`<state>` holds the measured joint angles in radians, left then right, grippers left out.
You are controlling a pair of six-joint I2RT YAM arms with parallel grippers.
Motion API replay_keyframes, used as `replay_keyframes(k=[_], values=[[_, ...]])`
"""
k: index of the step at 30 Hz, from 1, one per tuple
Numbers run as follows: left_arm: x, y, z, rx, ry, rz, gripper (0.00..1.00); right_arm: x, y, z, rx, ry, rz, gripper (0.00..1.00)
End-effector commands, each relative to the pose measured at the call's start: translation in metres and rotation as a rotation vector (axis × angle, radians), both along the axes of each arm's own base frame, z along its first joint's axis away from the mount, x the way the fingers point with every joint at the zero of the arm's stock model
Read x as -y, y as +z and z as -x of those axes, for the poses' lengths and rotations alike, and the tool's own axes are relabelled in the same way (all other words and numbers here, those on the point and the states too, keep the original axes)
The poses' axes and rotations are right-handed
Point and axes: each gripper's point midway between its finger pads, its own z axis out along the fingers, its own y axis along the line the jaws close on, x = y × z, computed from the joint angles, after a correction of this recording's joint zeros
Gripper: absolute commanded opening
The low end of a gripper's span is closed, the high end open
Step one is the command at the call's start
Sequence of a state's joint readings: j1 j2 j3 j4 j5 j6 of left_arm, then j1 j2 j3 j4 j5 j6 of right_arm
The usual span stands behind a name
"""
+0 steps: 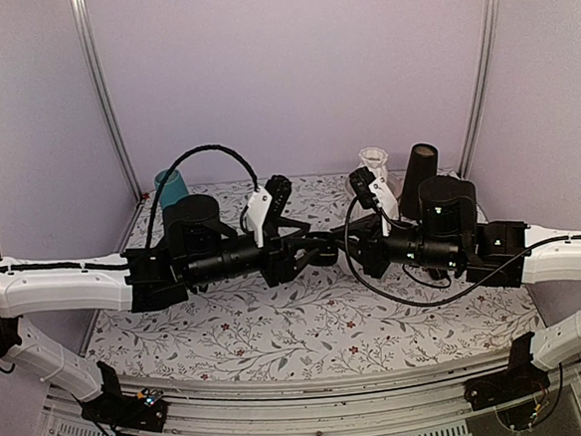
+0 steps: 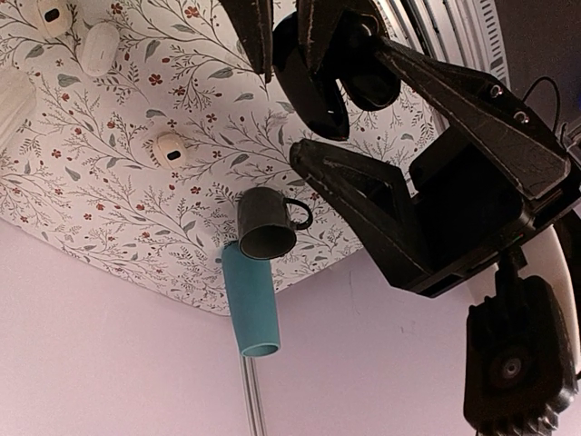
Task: Insert the wireless bluetooth earbuds into the charging case
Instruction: Adjust the left earbud in the left side groove of the charging case.
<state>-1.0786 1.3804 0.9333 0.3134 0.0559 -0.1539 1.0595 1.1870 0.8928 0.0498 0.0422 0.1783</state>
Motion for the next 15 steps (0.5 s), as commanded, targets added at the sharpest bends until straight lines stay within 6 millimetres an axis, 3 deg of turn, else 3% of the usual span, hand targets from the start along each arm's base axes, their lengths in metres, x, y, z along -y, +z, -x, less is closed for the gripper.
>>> replay_keyframes(k=[1,15], values=[[-0.0069,0.0086,-0.0035,0.005,0.011,0.033,0.52,-0.0056,0.0154,0.0028,0.022,0.018,-0.027,0.03],[-0.0111,0.0107,-0.0025,-0.003,0.005,0.048,0.50,-0.0045,0.0151,0.0031,0.024,0.015,-0.027,0.03]])
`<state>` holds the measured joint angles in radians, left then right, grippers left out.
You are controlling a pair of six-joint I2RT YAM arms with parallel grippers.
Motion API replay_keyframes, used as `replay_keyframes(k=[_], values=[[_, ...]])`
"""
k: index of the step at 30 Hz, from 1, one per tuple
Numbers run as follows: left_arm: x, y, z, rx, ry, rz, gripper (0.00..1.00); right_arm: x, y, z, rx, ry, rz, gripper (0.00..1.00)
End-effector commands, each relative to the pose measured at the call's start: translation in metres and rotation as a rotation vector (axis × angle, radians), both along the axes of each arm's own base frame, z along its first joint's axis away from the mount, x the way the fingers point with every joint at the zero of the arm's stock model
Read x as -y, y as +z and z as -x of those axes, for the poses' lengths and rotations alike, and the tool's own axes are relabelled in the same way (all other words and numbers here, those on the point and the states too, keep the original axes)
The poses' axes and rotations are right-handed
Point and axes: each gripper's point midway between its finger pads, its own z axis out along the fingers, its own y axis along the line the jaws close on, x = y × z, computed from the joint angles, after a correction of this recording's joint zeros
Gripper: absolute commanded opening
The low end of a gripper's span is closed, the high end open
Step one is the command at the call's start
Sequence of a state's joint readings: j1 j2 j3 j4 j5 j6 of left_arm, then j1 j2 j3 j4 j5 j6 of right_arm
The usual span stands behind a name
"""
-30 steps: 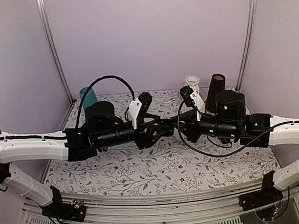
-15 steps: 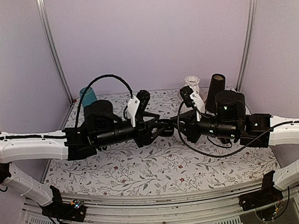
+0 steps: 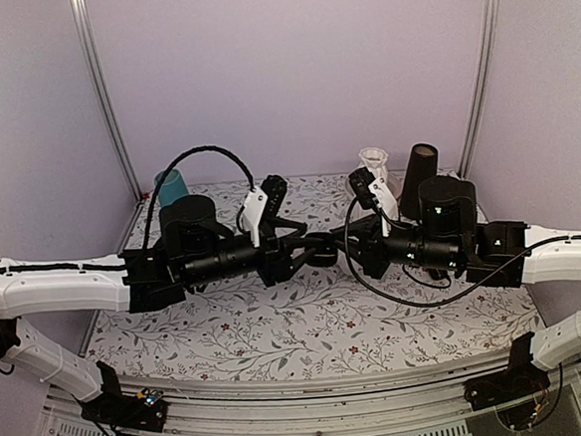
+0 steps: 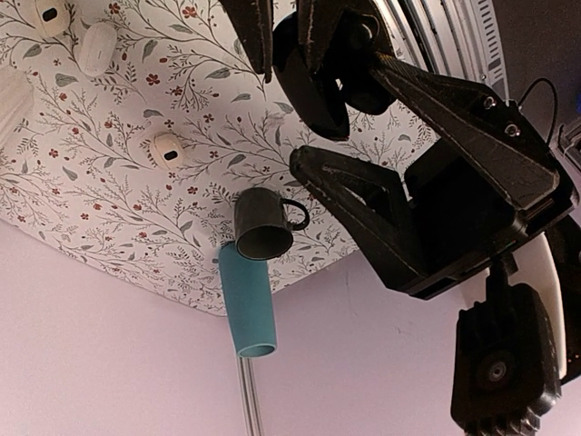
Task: Insert the wireless bluetooth earbuds into the charging case
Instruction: Adjust the left earbud in the left side groove of the charging case.
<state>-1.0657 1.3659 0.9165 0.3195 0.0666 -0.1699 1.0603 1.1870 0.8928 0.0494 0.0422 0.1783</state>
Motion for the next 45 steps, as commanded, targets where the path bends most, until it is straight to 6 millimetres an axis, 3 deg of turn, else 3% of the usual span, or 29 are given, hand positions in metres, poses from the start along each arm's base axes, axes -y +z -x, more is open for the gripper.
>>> replay_keyframes(k=[1,26,33,38,45], values=[[-0.006,0.011,0.000,0.010,0.001,0.039,0.50,-0.004,0.016,0.003,0.025,0.013,-0.029,0.03],[-0.017,0.017,-0.004,-0.029,-0.006,0.092,0.51,-0.003,0.016,0.002,0.025,0.010,-0.032,0.03],[-0.027,0.029,-0.003,-0.026,-0.011,0.141,0.54,-0.002,0.017,0.001,0.026,-0.002,-0.036,0.03],[-0.048,0.038,0.005,-0.018,-0.095,0.227,0.63,0.001,0.021,-0.002,0.013,-0.027,-0.061,0.03],[-0.049,0.024,0.037,-0.048,-0.312,0.236,0.66,-0.002,0.045,0.005,0.007,0.027,-0.148,0.03]])
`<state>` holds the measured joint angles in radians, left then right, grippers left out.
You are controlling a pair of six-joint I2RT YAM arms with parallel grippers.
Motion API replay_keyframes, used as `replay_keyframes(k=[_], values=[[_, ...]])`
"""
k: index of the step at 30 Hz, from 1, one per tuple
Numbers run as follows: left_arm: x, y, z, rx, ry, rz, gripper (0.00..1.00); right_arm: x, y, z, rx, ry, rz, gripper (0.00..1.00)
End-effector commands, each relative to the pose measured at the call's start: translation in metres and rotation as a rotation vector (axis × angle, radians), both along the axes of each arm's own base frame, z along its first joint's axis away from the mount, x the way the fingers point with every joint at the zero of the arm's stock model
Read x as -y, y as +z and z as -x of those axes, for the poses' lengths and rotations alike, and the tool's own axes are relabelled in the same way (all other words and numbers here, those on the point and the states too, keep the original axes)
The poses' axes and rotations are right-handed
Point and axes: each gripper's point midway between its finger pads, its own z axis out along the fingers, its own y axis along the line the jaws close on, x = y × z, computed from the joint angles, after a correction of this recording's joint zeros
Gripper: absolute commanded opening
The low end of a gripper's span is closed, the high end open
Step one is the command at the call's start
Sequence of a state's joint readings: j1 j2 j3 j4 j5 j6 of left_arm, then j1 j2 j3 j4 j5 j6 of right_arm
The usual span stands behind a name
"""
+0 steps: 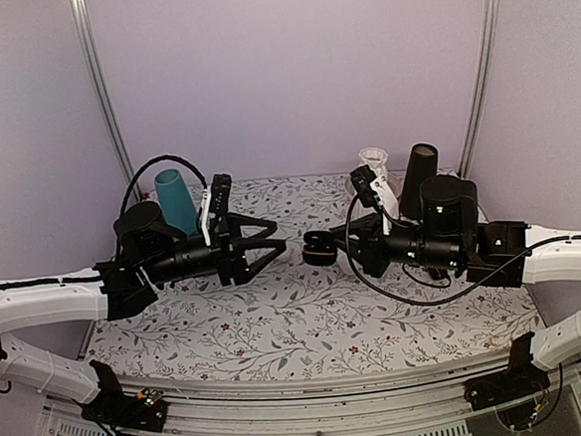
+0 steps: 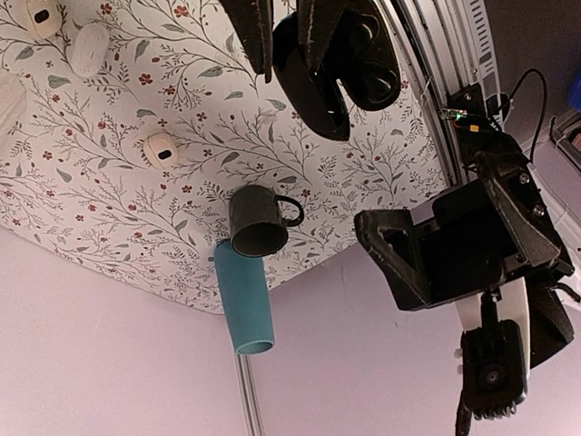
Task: Insert the wireless bluetooth earbuds into the charging case
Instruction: Adjust the left earbud in the left side groove of the charging case, then pass from the right arm to the left
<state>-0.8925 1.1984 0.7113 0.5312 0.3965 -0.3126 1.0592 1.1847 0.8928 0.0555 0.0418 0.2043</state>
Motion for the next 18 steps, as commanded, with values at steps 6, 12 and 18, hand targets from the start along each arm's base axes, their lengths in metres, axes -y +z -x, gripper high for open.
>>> replay_keyframes(k=[6,12,18], values=[[0.011,-0.005,0.036,-0.007,-0.250,0.039,0.57,-0.011,0.054,0.011,0.004,0.087,-0.187,0.03],[0.023,-0.013,0.037,-0.035,-0.298,0.018,0.51,-0.016,0.056,0.014,-0.007,0.112,-0.208,0.03],[0.029,-0.004,0.043,-0.018,-0.336,0.054,0.49,-0.022,0.050,0.012,-0.025,0.119,-0.201,0.03]])
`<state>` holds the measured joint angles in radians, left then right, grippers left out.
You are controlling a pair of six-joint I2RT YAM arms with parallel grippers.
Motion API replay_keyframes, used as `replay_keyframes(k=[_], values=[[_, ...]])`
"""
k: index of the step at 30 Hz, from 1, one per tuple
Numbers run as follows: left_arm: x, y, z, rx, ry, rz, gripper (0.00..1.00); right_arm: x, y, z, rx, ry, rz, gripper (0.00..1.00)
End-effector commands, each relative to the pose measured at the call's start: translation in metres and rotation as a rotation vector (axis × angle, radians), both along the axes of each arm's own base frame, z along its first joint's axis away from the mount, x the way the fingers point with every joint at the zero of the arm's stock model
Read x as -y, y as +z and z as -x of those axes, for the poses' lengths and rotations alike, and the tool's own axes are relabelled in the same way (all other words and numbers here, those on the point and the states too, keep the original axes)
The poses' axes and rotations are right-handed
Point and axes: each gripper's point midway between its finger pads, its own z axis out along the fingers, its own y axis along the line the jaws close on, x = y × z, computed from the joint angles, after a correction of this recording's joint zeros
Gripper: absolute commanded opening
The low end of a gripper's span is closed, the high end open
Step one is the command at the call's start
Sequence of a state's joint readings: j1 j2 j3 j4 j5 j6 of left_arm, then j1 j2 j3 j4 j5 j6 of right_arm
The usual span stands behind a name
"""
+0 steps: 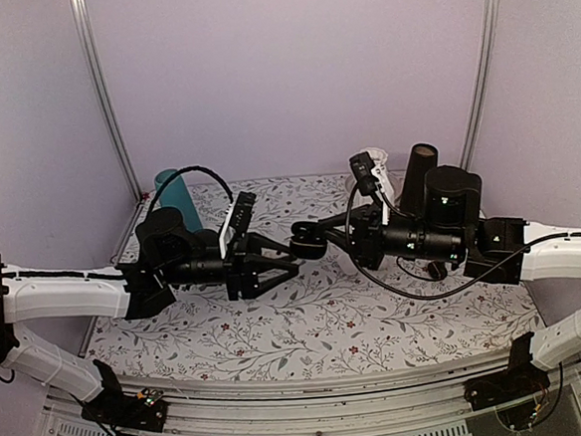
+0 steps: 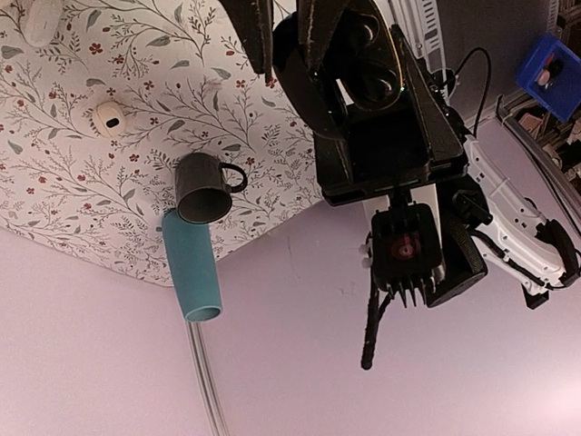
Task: Insert the wireless bluetooth earbuds into the charging case
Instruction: Pass from the right arm to the left
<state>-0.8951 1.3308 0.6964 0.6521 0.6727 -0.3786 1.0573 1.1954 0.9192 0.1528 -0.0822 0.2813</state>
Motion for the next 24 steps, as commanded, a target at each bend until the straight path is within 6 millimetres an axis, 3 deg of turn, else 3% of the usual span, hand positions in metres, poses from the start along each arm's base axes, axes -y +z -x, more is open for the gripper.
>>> replay_keyframes(k=[1,24], values=[[0.005,0.031,0.011,0.053,-0.059,0.090,0.48,-0.006,0.017,-0.003,0.001,0.008,-0.055,0.03],[0.010,0.035,0.001,0.029,0.000,0.118,0.24,-0.009,0.010,0.000,-0.030,0.029,-0.073,0.03]])
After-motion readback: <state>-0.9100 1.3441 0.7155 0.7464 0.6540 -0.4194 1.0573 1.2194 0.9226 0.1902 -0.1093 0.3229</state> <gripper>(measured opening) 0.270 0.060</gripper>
